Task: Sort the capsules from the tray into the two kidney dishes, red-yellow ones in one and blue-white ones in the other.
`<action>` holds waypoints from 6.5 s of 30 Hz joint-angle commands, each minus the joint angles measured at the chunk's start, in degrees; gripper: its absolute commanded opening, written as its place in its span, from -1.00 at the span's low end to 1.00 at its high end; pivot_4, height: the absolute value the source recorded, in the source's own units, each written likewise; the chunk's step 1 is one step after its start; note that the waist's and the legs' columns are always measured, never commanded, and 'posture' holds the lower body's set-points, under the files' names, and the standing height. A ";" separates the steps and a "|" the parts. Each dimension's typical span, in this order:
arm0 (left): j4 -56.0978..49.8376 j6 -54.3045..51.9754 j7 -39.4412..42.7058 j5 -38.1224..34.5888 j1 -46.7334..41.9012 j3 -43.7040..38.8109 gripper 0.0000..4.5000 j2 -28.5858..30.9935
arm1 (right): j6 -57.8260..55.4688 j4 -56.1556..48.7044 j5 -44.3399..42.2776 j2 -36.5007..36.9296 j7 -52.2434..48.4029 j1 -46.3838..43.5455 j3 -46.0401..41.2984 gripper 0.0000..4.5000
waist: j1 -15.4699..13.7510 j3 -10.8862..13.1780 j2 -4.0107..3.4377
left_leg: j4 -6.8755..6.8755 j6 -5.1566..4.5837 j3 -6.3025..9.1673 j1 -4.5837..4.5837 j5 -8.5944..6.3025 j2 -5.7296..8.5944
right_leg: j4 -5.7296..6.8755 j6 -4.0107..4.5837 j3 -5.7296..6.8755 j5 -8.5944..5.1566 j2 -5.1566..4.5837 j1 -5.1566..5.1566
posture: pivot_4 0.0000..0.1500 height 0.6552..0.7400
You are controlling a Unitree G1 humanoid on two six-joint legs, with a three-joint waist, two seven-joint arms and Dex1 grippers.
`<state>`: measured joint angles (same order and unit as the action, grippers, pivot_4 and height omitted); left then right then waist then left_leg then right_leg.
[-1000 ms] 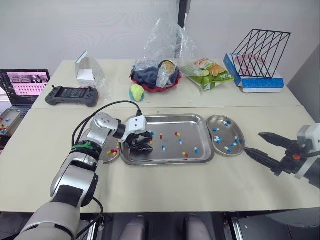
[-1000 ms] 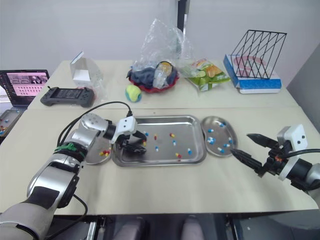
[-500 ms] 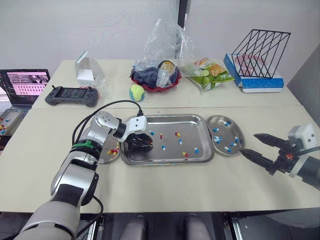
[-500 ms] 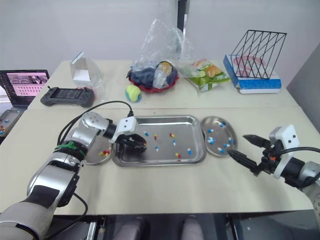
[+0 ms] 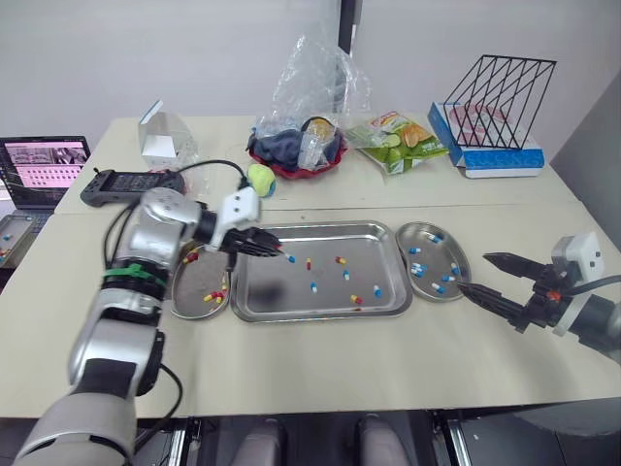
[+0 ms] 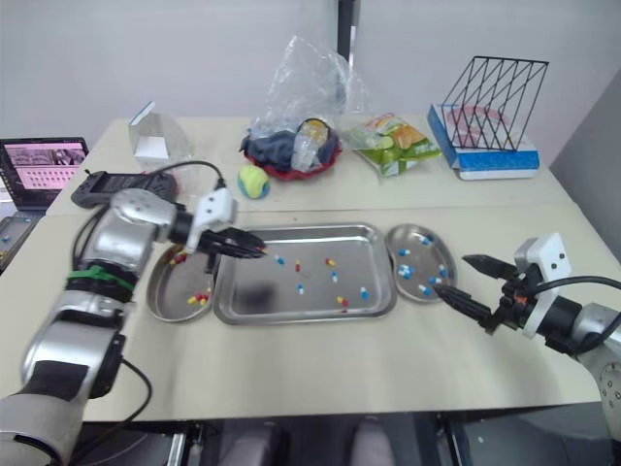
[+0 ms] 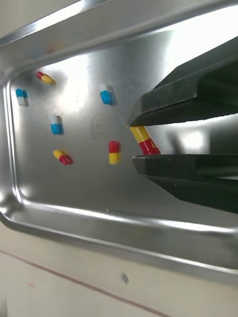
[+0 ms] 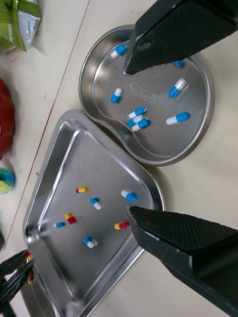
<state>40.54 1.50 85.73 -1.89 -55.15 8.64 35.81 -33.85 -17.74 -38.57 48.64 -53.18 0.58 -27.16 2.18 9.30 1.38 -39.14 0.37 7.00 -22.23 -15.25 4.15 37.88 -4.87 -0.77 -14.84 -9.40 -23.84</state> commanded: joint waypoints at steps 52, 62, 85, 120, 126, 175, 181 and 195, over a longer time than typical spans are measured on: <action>-21.98 -14.43 -18.06 -24.29 52.93 -46.08 0.99 14.28 | 17.30 30.64 8.80 0.93 -7.15 -15.82 3.18 0.97 | 0.20 -0.03 -0.07 | 0.38 -0.04 -0.15 0.20 -0.06 -0.04 | -0.04 0.03 -0.22 0.01 -0.13 -0.30 | 1.00 1.00; -27.78 -16.62 -23.23 -29.05 57.10 -50.45 0.99 11.61 | 23.00 37.09 11.22 -0.85 -5.86 -17.55 3.85 0.97 | -0.51 -0.03 -0.13 | 0.30 -0.22 -0.40 0.26 -0.21 -0.09 | -0.22 0.11 -0.25 0.06 -0.11 -0.27 | 1.00 1.00; -30.25 -15.80 -15.54 -32.00 53.78 -47.33 0.99 16.42 | 13.07 26.59 9.10 -0.02 -4.10 -16.06 5.50 0.97 | -0.51 -0.03 -0.12 | 0.31 -0.23 -0.46 0.22 -0.23 -0.12 | -0.24 0.11 -0.26 0.06 -0.08 -0.33 | 1.00 1.00; -59.27 -18.77 -25.55 -35.98 72.17 -49.54 0.99 6.57 | -3.54 20.27 23.07 -32.51 17.92 -41.03 42.59 0.97 | 0.16 -0.04 -0.07 | 0.34 0.39 0.02 0.20 -0.25 -0.26 | -0.42 0.18 -0.20 0.11 0.08 -0.46 | 1.00 1.00; -63.64 -18.89 -28.98 -36.13 74.66 -49.85 0.99 4.45 | -3.48 33.85 27.86 -40.05 19.19 -49.64 45.16 0.97 | 0.89 -0.04 -0.08 | 0.42 0.44 0.03 0.29 -0.25 -0.41 | -0.30 0.27 -0.31 0.13 0.28 -0.58 | 1.00 1.00; -54.29 -17.48 -25.31 -32.61 63.17 -38.85 1.00 9.76 | 3.32 30.15 30.38 -19.41 6.09 -45.45 28.75 -0.99 | 0.03 -0.01 -0.11 | 0.51 0.20 -0.06 0.25 -0.45 -0.41 | -0.43 0.28 -0.16 0.13 0.34 -0.55 | 1.00 1.00; -51.16 -17.32 -23.51 -31.99 58.79 -35.54 1.00 10.22 | 4.33 28.22 31.36 -12.44 8.45 -36.93 25.93 -0.99 | 0.79 -0.02 -0.11 | 0.50 0.20 -0.55 0.24 -0.45 -0.44 | -0.68 0.28 -0.23 0.13 0.30 -0.51 | 1.00 1.00; -48.15 -15.71 -21.85 -31.14 56.92 -33.95 1.00 10.19 | -0.34 25.32 28.88 -10.15 9.95 -31.70 23.39 -0.38 | 0.30 -0.01 -0.11 | 0.42 -0.06 -0.72 0.26 -0.60 -0.49 | -0.73 0.31 -0.25 0.16 0.29 -0.49 | 1.00 1.00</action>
<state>-7.24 -15.15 63.64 -32.98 2.25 -24.84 45.50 -34.01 9.48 -8.29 38.53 -43.43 -30.57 -2.53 2.48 9.29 1.26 -38.73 0.30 6.28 -21.97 -15.86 3.66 37.16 -4.56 -1.02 -14.67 -9.11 -24.31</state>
